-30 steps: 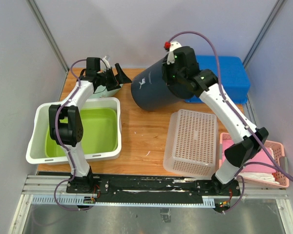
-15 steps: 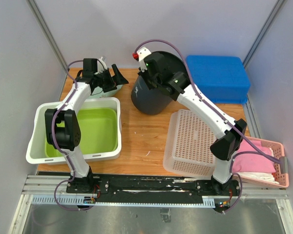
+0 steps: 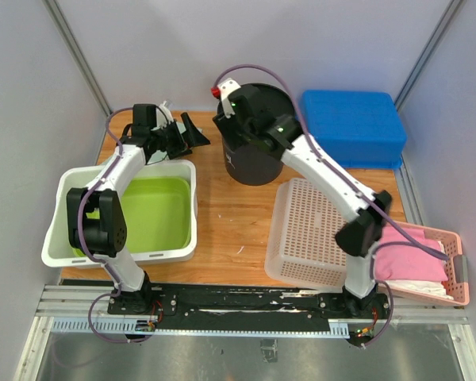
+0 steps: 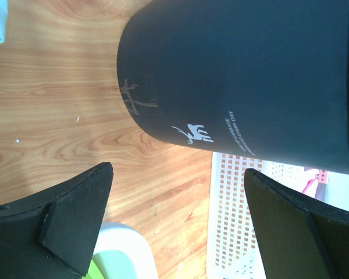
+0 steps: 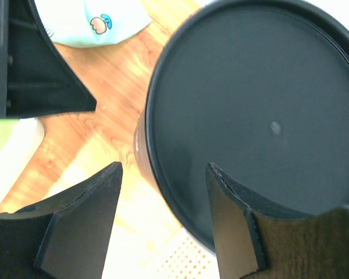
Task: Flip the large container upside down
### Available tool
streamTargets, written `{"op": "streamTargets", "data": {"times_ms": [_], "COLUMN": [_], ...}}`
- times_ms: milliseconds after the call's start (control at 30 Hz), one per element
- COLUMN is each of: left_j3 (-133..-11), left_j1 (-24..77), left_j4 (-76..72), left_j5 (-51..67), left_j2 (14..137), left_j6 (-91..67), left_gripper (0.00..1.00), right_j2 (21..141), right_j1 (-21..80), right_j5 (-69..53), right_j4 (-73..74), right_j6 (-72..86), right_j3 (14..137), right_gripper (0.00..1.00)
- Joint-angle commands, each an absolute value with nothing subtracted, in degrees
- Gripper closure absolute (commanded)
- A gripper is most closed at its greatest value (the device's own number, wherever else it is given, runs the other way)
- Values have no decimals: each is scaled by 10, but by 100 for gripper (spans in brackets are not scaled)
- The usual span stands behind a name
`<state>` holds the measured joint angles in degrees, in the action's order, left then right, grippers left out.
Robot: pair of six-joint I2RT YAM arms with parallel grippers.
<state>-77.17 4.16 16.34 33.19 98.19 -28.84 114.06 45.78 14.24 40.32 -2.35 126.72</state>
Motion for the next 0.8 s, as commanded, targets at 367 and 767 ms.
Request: {"op": "streamTargets", "data": {"times_ms": [367, 767], "left_j3": [-808, -735], "left_j1": [48, 48], "left_j4": [236, 301], "left_j5": [213, 61], "left_j2": [805, 652], "left_j6": [-258, -270], "left_gripper": [1, 1], "right_j2": [789, 1023], "right_j1": [461, 525], "right_j5": [43, 342], "right_j4": [-15, -217], "right_j6": [167, 147], "right_j3": [627, 680], "right_gripper": [50, 61]}}
